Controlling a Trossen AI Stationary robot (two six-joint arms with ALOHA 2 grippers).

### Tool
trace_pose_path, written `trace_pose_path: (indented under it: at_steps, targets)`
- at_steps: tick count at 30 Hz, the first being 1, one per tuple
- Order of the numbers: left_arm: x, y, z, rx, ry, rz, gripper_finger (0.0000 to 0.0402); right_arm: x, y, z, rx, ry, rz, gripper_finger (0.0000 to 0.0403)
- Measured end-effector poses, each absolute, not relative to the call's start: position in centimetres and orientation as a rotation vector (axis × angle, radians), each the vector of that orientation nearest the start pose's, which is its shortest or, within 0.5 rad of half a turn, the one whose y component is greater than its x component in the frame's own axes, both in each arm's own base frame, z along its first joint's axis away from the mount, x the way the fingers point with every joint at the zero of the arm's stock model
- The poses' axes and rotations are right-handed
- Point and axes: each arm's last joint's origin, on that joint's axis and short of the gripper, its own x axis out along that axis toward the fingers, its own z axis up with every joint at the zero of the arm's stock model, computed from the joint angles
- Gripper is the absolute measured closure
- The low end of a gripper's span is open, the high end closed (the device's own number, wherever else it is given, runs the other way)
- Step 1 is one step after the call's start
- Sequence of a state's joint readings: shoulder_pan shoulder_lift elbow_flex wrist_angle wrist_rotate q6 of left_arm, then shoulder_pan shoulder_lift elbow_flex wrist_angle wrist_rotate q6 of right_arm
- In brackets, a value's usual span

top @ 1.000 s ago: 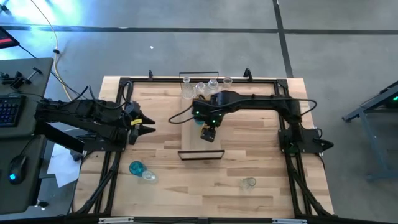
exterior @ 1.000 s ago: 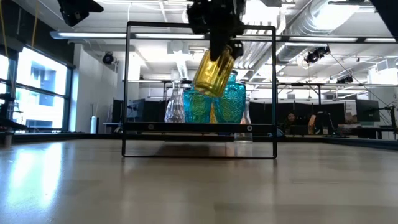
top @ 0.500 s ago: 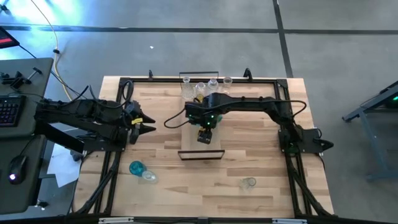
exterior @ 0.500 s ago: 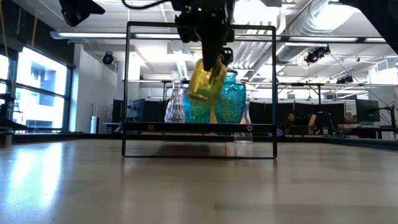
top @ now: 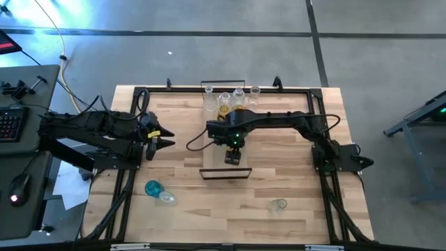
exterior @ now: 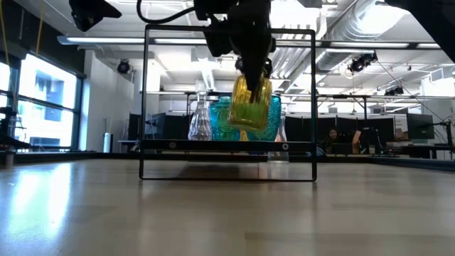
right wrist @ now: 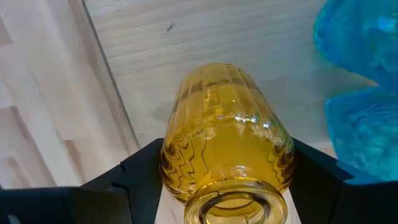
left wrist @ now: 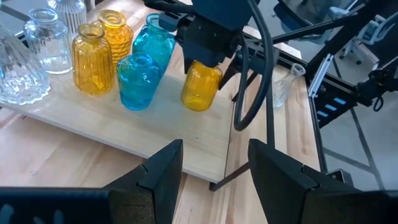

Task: Sort vases onto shelf
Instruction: Put the yellow flower vase on the bottom of the shelf

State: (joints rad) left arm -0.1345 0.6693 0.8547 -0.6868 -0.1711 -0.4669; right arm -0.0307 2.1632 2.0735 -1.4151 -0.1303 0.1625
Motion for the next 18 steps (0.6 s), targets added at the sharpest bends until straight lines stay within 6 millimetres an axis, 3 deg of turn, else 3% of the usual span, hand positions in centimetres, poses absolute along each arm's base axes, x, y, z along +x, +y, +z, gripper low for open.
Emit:
trace_pose_path:
  at_steps: [18]
  targets:
    - [12.68,-1.22,32.55,-0.385,0.473,0.150,0.0227,42.38,-1.12,26.20,0.242,1.509,-0.048,0.0131]
